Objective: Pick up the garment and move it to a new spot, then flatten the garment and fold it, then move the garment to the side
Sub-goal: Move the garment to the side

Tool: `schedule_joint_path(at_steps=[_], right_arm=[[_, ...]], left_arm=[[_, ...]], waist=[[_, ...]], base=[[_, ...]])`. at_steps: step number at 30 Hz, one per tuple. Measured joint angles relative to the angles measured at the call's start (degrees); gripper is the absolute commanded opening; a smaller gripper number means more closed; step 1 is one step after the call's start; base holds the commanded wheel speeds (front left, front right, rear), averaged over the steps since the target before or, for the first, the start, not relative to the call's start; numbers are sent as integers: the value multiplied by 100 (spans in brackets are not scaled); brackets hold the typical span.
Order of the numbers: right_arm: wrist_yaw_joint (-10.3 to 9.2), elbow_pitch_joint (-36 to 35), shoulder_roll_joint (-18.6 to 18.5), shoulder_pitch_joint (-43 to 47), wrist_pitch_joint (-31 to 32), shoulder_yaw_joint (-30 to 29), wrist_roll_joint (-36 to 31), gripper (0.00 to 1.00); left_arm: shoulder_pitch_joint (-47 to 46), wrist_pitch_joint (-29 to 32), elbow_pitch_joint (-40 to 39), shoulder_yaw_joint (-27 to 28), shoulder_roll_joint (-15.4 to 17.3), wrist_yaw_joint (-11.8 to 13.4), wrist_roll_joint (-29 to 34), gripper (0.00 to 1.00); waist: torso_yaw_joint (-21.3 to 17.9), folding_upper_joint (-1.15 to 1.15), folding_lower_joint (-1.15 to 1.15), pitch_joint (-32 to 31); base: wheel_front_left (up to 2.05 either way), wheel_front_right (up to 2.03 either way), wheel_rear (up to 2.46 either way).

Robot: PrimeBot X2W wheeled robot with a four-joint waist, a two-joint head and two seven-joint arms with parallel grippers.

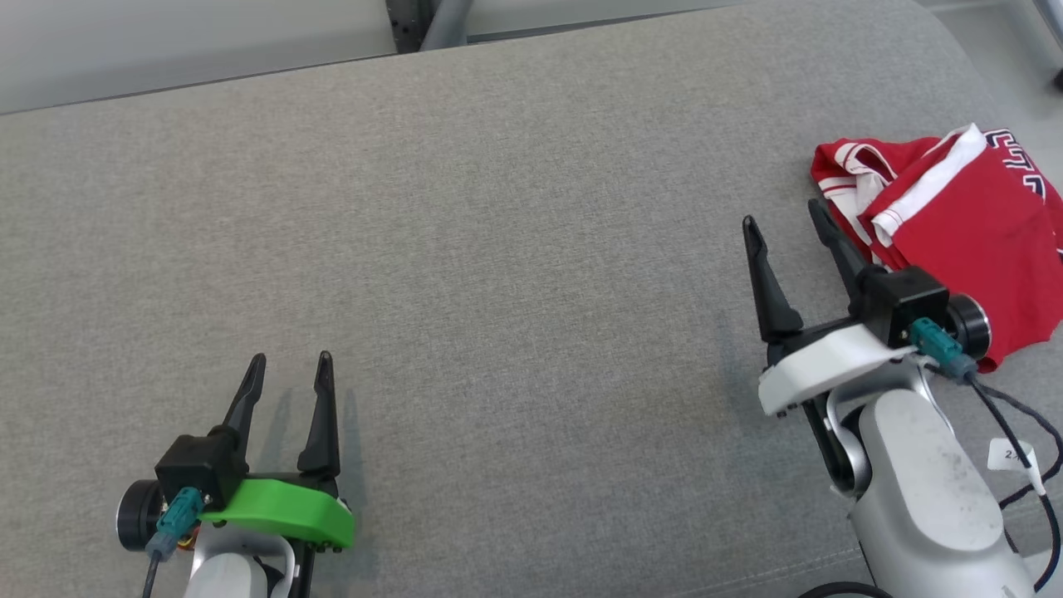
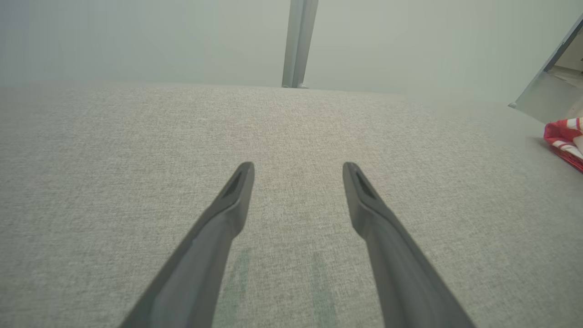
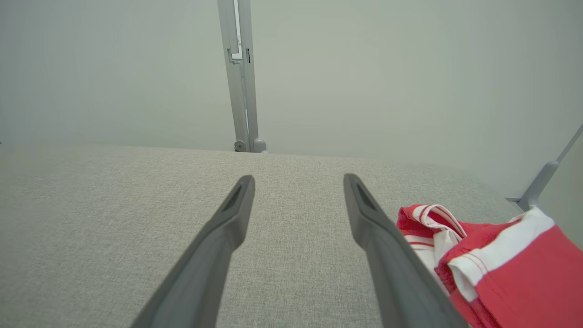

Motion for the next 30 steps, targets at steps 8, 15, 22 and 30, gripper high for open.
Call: schedule_joint_path(at_steps=[8,15,22,30], right_arm=[[-1,-15,175,766,0,-13,43,100],[-1,-25,250,1178,0,-102,-97,100],[-1,-11,267,1386,0,-221,-211,100],[-1,-37,277,1524,0,-168,-313,100]], left_arm=[[252,0,42,85,1,32,-41,100],[523,0,10,123,0,172,-82,100],[701,0,-37,234,0,270,-80,100],[799,0,-67,282,0,335,-75,100]], waist=[[388,1,0,-295],[640,1,0,-630],[781,1,0,-930],[814,1,0,-1102]], base=[[0,0,0],[0,0,0],[0,0,0],[0,0,0]])
